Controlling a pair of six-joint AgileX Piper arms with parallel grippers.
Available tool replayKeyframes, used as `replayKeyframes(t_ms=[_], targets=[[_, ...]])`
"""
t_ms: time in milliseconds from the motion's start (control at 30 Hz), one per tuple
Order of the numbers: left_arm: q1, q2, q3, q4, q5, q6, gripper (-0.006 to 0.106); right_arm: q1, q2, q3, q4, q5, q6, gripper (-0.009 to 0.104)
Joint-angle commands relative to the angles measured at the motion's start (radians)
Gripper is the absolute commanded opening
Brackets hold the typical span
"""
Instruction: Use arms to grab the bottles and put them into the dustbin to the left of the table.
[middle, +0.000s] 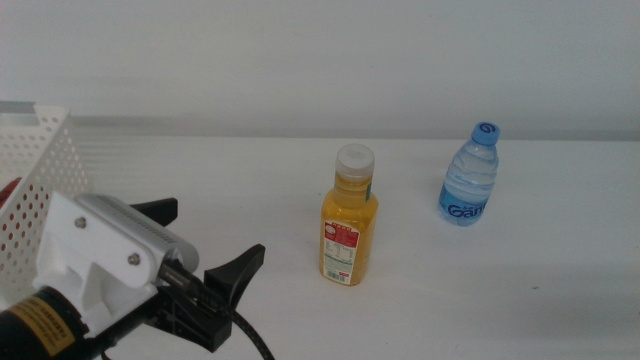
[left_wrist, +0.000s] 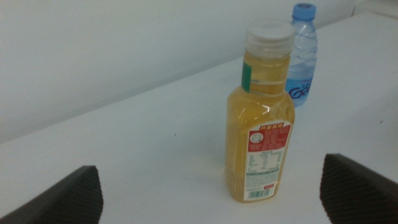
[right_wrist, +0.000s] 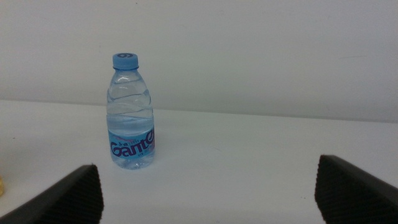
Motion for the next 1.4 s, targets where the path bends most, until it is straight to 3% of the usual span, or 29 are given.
replayKeyframes(t_ms=[0,267,433,767,900,1100,1233,1367], targets=[[-0.006,-0.005,0.005,0.004,-0.035,-0.014,0.094,-0.008,-0.04,0.044,-0.008,-0.009,-0.006,0.091],[-0.006,0.008,0.005,0.0,0.005,-0.022,0.094,-0.008,-0.04,0.044,-0.008,-0.009,-0.006,0.091],[-0.052,0.115,0.005,-0.007,-0.092,-0.022,0.094,-0.008,-0.04,0.044,-0.008,-0.009,-0.006,0.091],[-0.225,0.469,-0.001,-0.179,-0.545,-0.018,0.094,-0.008,-0.04,0.044,-0.008,-0.009,-0.006,0.091],[-0.278,0.576,-0.056,-0.253,-0.565,-0.022,0.094,-0.008,-0.04,0.044,-0.008,-0.009,-0.006,0.091],[-0.288,0.658,-0.119,-0.276,-0.592,-0.045,0.094,-0.008,-0.04,0.044,-0.008,-0.009,-0.006,0.091],[-0.286,0.695,-0.124,-0.344,-0.614,-0.045,0.094,-0.008,-0.04,0.044,-0.008,-0.009,-0.006,0.091],[-0.286,0.744,-0.124,-0.333,-0.672,-0.045,0.094,-0.008,-0.04,0.044,-0.008,-0.009,-0.006,0.091]])
